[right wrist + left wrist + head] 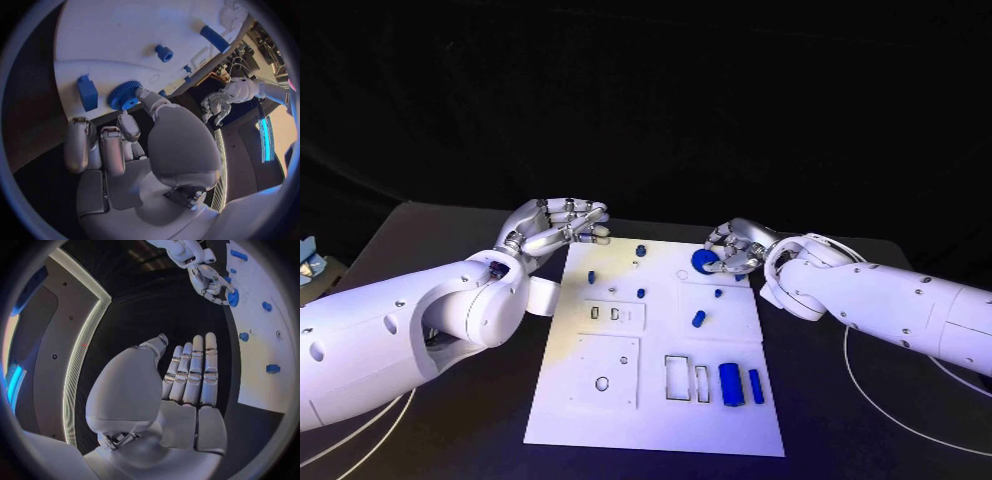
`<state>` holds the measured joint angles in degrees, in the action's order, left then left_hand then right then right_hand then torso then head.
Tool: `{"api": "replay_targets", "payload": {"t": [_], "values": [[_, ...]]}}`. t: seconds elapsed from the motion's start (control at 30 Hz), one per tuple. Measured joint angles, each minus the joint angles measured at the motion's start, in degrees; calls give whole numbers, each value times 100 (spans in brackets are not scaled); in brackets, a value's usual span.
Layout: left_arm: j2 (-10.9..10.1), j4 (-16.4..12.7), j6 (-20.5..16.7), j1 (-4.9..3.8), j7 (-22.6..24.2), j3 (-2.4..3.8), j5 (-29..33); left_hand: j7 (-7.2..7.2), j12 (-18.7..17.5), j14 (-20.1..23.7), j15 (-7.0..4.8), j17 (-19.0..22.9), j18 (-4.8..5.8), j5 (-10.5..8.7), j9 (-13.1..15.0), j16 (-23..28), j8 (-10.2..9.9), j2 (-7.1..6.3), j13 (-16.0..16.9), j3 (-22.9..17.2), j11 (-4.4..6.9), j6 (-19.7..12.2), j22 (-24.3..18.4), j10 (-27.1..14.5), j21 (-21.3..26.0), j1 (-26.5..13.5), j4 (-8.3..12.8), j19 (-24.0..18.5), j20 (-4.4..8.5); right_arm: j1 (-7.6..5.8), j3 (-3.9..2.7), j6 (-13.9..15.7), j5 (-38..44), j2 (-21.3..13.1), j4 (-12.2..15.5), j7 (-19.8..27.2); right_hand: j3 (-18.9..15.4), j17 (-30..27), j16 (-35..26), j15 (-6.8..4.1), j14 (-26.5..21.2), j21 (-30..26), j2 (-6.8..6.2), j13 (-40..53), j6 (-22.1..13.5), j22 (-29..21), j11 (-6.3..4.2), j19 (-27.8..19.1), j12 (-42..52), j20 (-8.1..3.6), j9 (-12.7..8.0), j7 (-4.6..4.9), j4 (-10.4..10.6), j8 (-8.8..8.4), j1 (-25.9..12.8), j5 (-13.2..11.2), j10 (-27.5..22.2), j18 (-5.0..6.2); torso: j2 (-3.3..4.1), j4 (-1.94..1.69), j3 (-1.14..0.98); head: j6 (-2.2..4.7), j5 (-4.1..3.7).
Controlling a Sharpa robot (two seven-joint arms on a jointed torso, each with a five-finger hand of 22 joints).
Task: Assemble the parts on the task board
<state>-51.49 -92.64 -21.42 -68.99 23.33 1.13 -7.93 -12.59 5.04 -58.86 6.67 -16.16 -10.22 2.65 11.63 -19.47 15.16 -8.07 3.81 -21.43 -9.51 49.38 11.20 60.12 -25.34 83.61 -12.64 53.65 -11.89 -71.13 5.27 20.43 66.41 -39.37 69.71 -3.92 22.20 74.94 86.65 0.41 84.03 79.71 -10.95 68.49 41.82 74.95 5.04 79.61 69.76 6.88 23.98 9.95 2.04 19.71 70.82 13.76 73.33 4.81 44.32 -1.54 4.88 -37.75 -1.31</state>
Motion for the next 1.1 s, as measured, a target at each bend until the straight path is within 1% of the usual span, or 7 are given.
{"api": "replay_targets", "payload": {"t": [0.1,0.17,0.37,0.57,0.63,0.73,1.1], "values": [[0,1,2,0,0,0,-1,0,0,0,0,0,0,0,0,0,0,0,0,0,0,0,0,0,0,0,0,0,0,5,-2,0,11,-6,-2,2,19,0,23,0,0,0,38,78,-1,0,-12,0,96,0,14,-1,19,46,38,45,70,0,0,3,-3,-13,1],[0,1,2,0,0,0,-1,0,0,0,0,0,0,0,0,0,0,0,0,0,0,0,0,0,0,0,0,0,0,7,-3,0,20,-9,-2,6,75,0,22,0,0,0,88,126,43,0,-13,21,155,-21,18,-26,-3,66,88,45,69,-86,-1,3,-4,-19,-3],[-1,6,4,0,0,0,-2,0,0,0,0,0,0,0,0,0,0,0,0,0,0,0,0,0,0,0,0,0,0,14,-3,5,73,-26,16,14,286,-1,45,0,0,27,179,244,242,-1,-29,61,289,-21,50,-33,-71,161,179,-46,136,-86,-5,3,-7,-32,-13],[-1,7,7,0,-1,0,-3,0,-39,0,0,-11,0,0,-6,22,0,0,0,-24,0,0,5,0,0,0,24,-21,-20,18,-4,31,159,-31,38,27,552,-1,45,0,0,50,188,288,367,-1,-50,82,332,-42,44,-56,-192,193,252,-135,158,-86,-5,0,-7,-34,-16],[-1,7,7,0,-1,0,-3,0,-39,0,0,-11,0,0,-6,22,0,0,0,-24,0,0,5,0,0,0,24,-21,-20,22,-5,55,200,-32,48,37,643,-1,52,0,0,72,203,331,436,-1,-89,82,393,-42,43,-63,-224,197,267,-149,197,-86,-5,0,-7,-34,-19],[-1,7,8,0,-1,0,-4,0,-39,0,0,-11,0,0,-6,22,0,0,0,-24,0,0,5,0,0,0,24,-21,-20,30,-5,109,274,-33,69,54,748,-1,67,0,0,97,203,380,468,-2,-114,113,450,-73,45,-33,-263,246,280,-181,255,-86,-5,0,-7,-34,-21],[1,12,12,0,-2,-1,-4,0,-39,0,0,-11,0,0,-6,22,0,0,0,-24,0,0,4,0,0,0,24,-21,-20,77,11,521,687,-46,165,141,850,-2,89,-43,1,160,198,496,479,-2,-166,174,570,-93,48,-42,-306,248,331,-193,346,-85,-4,-4,-6,-31,-26]]}}
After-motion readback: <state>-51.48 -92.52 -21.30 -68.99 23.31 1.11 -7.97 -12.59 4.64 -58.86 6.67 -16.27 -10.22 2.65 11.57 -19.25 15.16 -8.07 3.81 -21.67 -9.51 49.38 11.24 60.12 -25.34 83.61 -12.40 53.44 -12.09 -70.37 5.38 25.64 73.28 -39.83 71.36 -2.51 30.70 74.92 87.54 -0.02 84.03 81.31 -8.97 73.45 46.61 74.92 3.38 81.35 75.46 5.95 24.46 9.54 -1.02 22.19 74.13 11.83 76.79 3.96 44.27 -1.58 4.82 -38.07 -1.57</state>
